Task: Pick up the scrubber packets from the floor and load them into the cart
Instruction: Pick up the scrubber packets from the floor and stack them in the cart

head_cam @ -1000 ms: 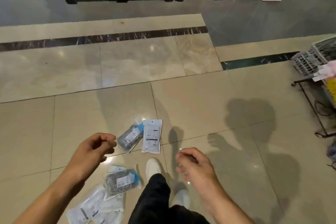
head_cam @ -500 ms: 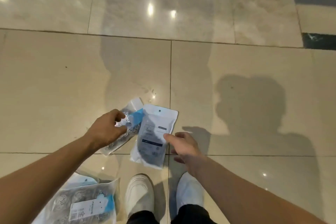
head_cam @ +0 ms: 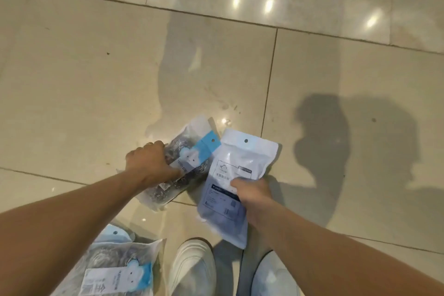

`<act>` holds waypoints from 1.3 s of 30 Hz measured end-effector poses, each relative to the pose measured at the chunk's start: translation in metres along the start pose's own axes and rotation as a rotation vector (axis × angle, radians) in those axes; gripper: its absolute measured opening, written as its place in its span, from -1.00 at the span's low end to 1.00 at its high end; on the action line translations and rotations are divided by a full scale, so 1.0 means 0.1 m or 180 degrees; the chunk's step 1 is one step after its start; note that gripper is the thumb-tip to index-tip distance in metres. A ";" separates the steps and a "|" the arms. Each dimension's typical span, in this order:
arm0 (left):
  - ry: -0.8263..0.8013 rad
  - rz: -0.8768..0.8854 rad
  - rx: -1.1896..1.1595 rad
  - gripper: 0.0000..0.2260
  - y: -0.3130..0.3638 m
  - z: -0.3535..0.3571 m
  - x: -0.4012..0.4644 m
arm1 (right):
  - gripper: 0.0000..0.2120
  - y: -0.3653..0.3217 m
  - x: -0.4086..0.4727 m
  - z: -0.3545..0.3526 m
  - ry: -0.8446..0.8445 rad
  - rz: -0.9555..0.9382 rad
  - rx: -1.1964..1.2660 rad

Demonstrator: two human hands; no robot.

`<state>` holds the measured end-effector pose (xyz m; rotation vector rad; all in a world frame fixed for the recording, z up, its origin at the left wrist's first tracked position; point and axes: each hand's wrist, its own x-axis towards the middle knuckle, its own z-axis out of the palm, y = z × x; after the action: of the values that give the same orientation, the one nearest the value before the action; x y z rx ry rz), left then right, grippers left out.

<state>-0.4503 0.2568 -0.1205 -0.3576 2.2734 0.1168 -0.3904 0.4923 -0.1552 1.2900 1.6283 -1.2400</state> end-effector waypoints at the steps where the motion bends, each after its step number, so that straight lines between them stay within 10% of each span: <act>1: -0.0066 -0.0031 -0.0146 -0.40 -0.02 -0.04 -0.14 | -0.68 -0.03 -0.11 -0.05 -0.0025 -0.0152 -0.0009; 6: -0.0166 -0.0245 -0.1803 -0.64 -0.13 -0.57 -1.32 | -0.31 -0.31 -1.28 -0.59 -0.0084 -0.0735 -0.0468; 11: -0.0501 -0.0430 -0.3175 -0.45 -0.42 -1.69 -2.93 | -0.65 -0.95 -3.41 -1.18 -0.0242 -0.0937 -0.0568; 15: -0.0514 -0.0308 -0.4008 -0.75 -0.61 -2.81 -4.43 | -0.68 -1.38 -5.16 -1.58 -0.0432 -0.1133 -0.0329; 21: -0.0160 -0.0226 -0.4503 -0.59 -1.02 -3.78 -6.25 | -0.71 -1.67 -7.17 -1.86 -0.0612 -0.1611 -0.0527; 39: 0.1621 -0.1115 -0.6662 -0.58 -1.29 -3.01 -9.12 | -0.67 -1.33 -8.84 -1.74 -0.2492 -0.2746 -0.2142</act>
<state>-0.0550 0.2729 0.7637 -1.8617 1.4935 2.3765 -0.2901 0.3969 0.7452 -0.3566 1.7486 -1.2283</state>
